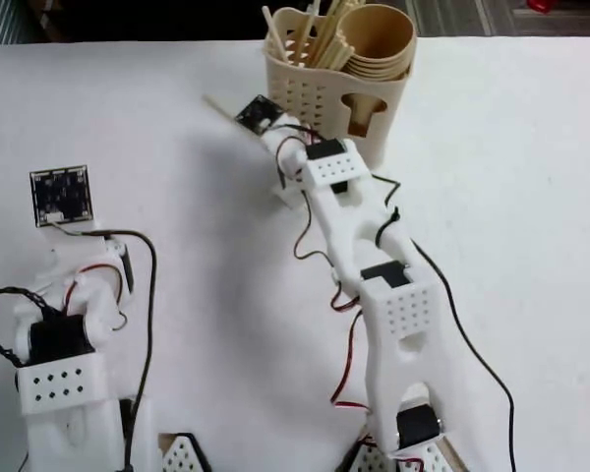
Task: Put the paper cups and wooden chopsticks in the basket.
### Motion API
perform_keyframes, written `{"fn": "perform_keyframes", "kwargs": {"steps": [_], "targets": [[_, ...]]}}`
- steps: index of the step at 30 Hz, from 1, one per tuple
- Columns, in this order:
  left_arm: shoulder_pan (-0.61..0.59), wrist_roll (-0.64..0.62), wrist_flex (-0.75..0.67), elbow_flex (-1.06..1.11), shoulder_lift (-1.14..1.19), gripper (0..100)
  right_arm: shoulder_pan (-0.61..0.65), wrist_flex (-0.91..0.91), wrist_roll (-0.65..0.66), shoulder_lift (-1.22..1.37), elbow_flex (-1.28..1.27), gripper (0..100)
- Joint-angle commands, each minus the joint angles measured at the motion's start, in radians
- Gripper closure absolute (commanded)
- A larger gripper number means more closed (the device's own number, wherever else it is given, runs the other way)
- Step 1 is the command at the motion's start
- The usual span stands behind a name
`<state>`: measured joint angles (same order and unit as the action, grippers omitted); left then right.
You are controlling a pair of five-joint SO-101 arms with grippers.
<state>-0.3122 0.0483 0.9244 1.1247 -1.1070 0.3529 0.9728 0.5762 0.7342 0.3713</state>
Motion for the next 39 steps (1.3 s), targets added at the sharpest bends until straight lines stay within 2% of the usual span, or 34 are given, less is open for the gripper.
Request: {"fn": "perform_keyframes", "kwargs": {"steps": [1,6,14,20,29,32,35,39], "targets": [[-0.008,0.009,-0.025,-0.005,-0.019,98,0.007,0.061,-0.005,-0.01,0.012,98.0],[-0.008,0.009,-0.025,-0.005,-0.019,98,0.031,0.202,0.153,-0.036,0.012,98.1],[-0.008,0.009,-0.025,-0.005,-0.019,98,0.004,0.429,0.17,-0.122,0.012,98.1],[-0.008,0.009,-0.025,-0.005,-0.019,98,-0.025,0.665,0.35,-0.182,0.011,98.1],[-0.008,0.009,-0.025,-0.005,-0.019,98,-0.14,0.737,0.465,-0.211,0.005,97.8],[-0.008,0.009,-0.025,-0.005,-0.019,98,-0.128,0.739,0.466,-0.214,0.009,89.9],[-0.008,0.011,-0.025,-0.005,-0.019,98,-0.096,0.731,0.394,-0.214,0.011,78.0],[-0.008,0.011,-0.025,-0.005,-0.019,98,-0.01,0.684,0.299,-0.205,0.046,74.8]]}}
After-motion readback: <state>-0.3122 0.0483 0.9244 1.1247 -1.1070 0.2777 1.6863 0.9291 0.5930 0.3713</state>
